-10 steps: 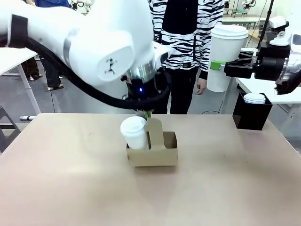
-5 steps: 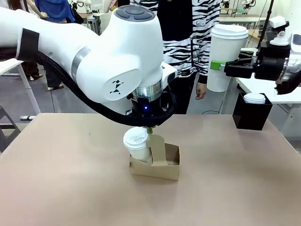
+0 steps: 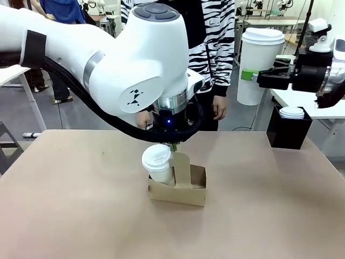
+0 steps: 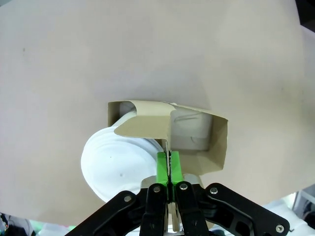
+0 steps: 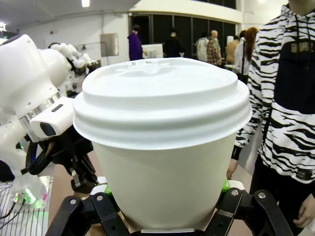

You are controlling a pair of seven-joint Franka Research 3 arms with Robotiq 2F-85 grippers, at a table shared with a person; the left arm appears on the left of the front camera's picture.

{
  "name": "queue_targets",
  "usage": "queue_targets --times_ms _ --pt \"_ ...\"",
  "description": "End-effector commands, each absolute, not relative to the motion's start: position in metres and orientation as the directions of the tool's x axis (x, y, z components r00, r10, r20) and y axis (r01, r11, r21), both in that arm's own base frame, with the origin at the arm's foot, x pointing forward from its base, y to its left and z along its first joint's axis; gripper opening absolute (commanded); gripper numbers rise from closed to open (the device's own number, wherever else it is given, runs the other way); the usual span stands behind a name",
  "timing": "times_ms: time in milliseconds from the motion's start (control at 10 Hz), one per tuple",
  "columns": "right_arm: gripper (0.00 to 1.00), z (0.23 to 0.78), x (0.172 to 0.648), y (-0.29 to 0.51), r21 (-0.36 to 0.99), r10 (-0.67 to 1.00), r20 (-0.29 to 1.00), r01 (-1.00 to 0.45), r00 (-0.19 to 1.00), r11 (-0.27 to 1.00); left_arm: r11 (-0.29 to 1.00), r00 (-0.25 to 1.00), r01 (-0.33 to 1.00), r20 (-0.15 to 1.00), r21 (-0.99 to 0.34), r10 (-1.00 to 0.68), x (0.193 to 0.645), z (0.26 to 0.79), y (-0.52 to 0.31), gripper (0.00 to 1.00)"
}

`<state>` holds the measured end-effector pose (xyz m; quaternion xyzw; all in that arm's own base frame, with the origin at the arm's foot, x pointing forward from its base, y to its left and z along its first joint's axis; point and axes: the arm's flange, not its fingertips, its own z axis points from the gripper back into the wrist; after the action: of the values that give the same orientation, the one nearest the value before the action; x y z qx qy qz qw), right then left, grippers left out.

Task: Pour a drink into a cup and package it in a carrier.
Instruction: Insert the held 600 ml Paper Cup into the Cup Carrier.

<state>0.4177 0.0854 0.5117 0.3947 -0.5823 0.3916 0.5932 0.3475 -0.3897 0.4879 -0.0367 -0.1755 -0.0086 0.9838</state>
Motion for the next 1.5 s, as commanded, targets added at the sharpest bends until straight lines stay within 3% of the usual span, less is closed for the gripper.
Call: queue_targets --times_ms 0,100,200,300,400,600,800,1000,1100,1200,1400 --pt "0.81 0.517 0.421 0.089 0.01 0.001 1.0 -0.921 0.011 0.39 0.993 0.929 0.089 0.365 -0.072 -0.056 0.346 0.496 -0.383 0.61" --pt "0.81 0.512 0.418 0.085 0.012 0.005 1.0 -0.924 0.015 0.382 0.99 0.925 0.107 0.373 -0.088 -0.067 0.345 0.509 -0.38 0.61" --pt "0.81 0.505 0.423 0.095 0.019 0.068 0.997 -0.942 0.045 0.336 0.984 0.922 0.147 0.374 -0.099 -0.1 0.344 0.523 -0.379 1.0" --pt "0.81 0.494 0.433 0.107 0.039 0.092 0.994 -0.964 0.066 0.264 0.98 0.914 0.179 0.383 -0.092 -0.131 0.344 0.54 -0.377 0.65" --pt "0.81 0.482 0.44 0.119 0.07 0.096 0.991 -0.979 0.09 0.194 0.971 0.916 0.218 0.364 -0.099 -0.169 0.343 0.553 -0.372 1.0" --pt "0.81 0.45 0.441 0.146 0.122 0.095 0.987 -0.991 0.127 0.049 0.927 0.895 0.364 0.311 -0.092 -0.321 0.334 0.582 -0.35 1.0" --pt "0.81 0.414 0.442 0.172 0.117 0.078 0.991 -0.99 0.111 -0.079 0.803 0.774 0.59 0.341 -0.085 -0.533 0.334 0.601 -0.291 1.0" --pt "0.81 0.388 0.441 0.187 0.076 0.046 0.997 -0.977 0.068 -0.2 0.691 0.651 0.721 0.38 -0.043 -0.657 0.332 0.597 -0.235 1.0" --pt "0.81 0.384 0.44 0.188 0.063 -0.003 0.998 -0.978 0.065 -0.197 0.652 0.599 0.758 0.399 -0.005 -0.694 0.33 0.588 -0.216 1.0" --pt "0.81 0.388 0.43 0.189 0.128 0.075 0.99 -0.983 0.119 -0.131 0.761 0.724 0.647 0.351 -0.05 -0.593 0.339 0.611 -0.268 1.0" --pt "0.81 0.388 0.43 0.189 0.128 0.075 0.99 -0.983 0.119 -0.131 0.761 0.724 0.647 0.351 -0.05 -0.593 0.339 0.611 -0.268 1.0"
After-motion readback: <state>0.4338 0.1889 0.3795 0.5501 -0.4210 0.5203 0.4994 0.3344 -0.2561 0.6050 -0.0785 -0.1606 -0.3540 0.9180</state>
